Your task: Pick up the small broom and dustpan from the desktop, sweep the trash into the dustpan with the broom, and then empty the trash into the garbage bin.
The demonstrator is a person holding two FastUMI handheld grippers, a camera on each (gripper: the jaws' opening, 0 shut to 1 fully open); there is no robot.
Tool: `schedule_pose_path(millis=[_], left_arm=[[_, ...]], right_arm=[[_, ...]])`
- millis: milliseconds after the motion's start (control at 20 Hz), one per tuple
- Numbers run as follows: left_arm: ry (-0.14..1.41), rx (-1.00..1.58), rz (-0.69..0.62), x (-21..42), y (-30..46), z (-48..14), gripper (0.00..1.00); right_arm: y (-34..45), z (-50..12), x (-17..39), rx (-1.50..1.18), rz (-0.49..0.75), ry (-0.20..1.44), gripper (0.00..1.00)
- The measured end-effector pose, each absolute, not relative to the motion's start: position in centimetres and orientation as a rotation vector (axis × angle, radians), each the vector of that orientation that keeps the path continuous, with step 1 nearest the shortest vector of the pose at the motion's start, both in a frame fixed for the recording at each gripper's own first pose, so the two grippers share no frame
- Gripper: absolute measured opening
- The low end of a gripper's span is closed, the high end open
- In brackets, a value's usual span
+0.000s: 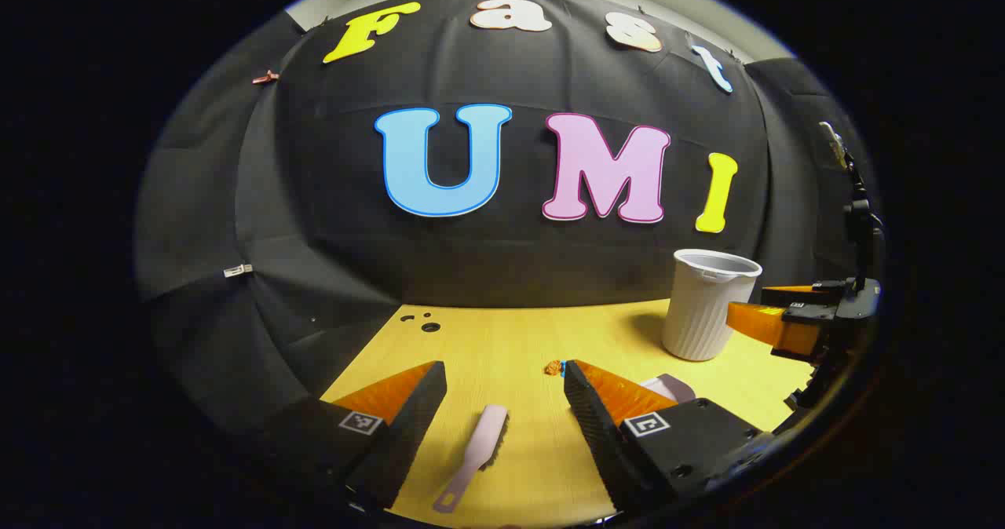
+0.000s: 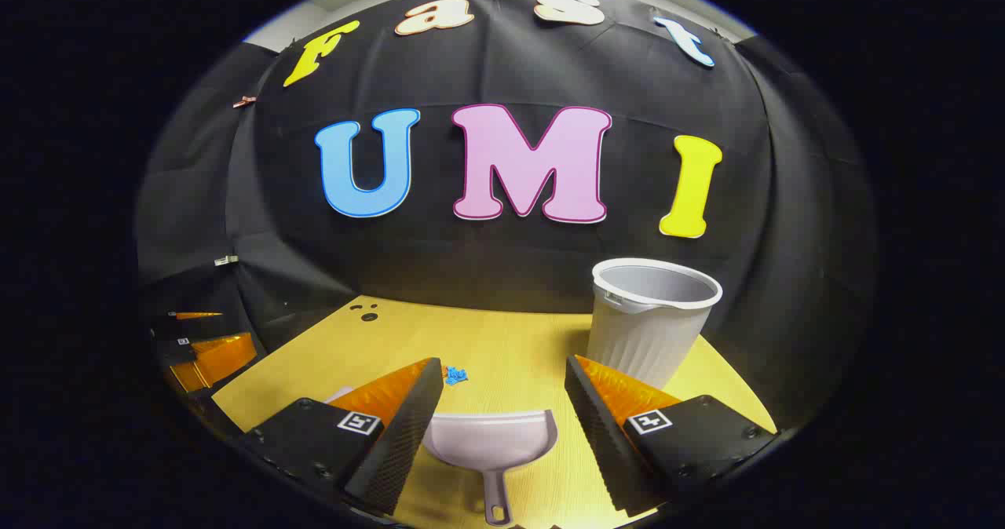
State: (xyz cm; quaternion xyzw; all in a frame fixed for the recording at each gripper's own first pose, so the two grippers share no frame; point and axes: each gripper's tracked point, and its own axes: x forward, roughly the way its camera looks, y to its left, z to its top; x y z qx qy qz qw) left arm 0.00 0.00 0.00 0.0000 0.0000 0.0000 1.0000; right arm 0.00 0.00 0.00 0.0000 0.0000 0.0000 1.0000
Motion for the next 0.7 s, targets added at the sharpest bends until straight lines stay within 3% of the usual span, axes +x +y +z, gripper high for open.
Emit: schedule_pose_path(millis=[700], left_arm=[[0.114, -0.033, 0.047, 0.5, 3.2, -4.3, 0.96]], right_arm=[[0.6, -1.4, 0.4, -0.011, 0.016, 0.042, 0.98]])
